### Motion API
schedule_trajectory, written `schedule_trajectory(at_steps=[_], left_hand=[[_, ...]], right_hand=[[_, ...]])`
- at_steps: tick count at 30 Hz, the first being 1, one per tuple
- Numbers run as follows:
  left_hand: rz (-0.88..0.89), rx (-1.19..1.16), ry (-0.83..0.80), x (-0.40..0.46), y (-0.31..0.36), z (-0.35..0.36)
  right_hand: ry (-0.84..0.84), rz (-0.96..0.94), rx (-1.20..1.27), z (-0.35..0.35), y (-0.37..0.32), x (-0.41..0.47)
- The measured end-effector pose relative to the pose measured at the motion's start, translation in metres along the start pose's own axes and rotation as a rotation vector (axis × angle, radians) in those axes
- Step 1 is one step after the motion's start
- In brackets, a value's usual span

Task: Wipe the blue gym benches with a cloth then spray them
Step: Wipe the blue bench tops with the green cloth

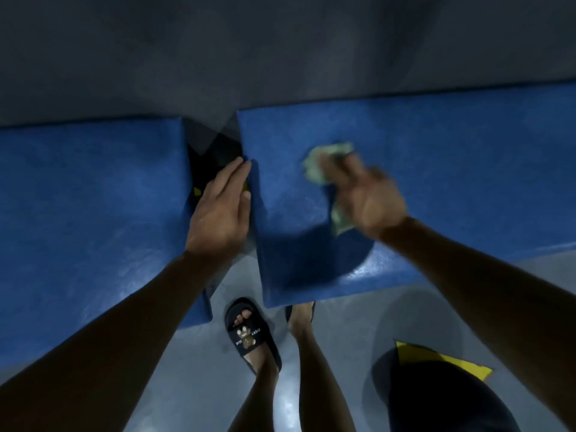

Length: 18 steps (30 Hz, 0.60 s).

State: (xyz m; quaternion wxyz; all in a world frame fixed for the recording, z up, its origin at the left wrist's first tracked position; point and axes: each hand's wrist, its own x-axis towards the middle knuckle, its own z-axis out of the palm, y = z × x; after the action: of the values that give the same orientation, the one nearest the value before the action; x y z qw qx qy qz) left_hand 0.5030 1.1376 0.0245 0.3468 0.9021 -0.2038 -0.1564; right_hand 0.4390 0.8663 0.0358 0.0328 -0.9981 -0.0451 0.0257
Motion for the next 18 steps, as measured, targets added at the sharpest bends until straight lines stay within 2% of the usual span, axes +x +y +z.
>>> schedule_trajectory(at_steps=[3,4,5,6,7,9,10,12,13,14,15,18], left_hand=[[-0.01,0.001,-0.023,0.006,0.0,0.003],[-0.004,0.011,-0.018,0.007,0.0,0.004],[0.0,0.022,-0.011,0.008,-0.001,0.004],[-0.004,0.03,-0.011,0.01,-0.002,0.005],[-0.011,0.035,-0.017,0.012,-0.002,0.007],[-0.023,0.057,-0.025,0.016,-0.002,0.008],[-0.031,0.071,-0.023,0.018,-0.002,0.007],[-0.026,0.076,-0.035,0.022,-0.002,0.005],[-0.018,0.069,-0.043,0.024,-0.002,0.005],[-0.015,0.063,-0.048,0.025,-0.003,0.004],[-0.015,0.061,-0.047,0.025,-0.005,0.004],[-0.037,0.06,-0.042,0.027,-0.006,0.006]], right_hand=[[0.052,0.73,0.171,-0.002,0.04,0.003],[0.074,0.922,0.217,-0.001,0.03,0.013],[0.062,1.033,0.248,0.001,0.01,0.024],[0.039,1.044,0.288,0.003,-0.016,0.034],[0.038,0.942,0.318,0.009,-0.044,0.041],[0.1,0.569,0.285,0.01,-0.097,0.046],[0.041,0.373,0.211,0.006,-0.108,0.043],[-0.109,-0.011,0.093,-0.001,-0.075,0.043],[-0.098,-0.117,0.067,-0.004,-0.046,0.043],[-0.069,-0.107,0.077,-0.005,-0.014,0.045],[-0.041,0.036,0.083,-0.006,0.018,0.047],[-0.013,0.627,0.108,-0.014,0.078,0.046]])
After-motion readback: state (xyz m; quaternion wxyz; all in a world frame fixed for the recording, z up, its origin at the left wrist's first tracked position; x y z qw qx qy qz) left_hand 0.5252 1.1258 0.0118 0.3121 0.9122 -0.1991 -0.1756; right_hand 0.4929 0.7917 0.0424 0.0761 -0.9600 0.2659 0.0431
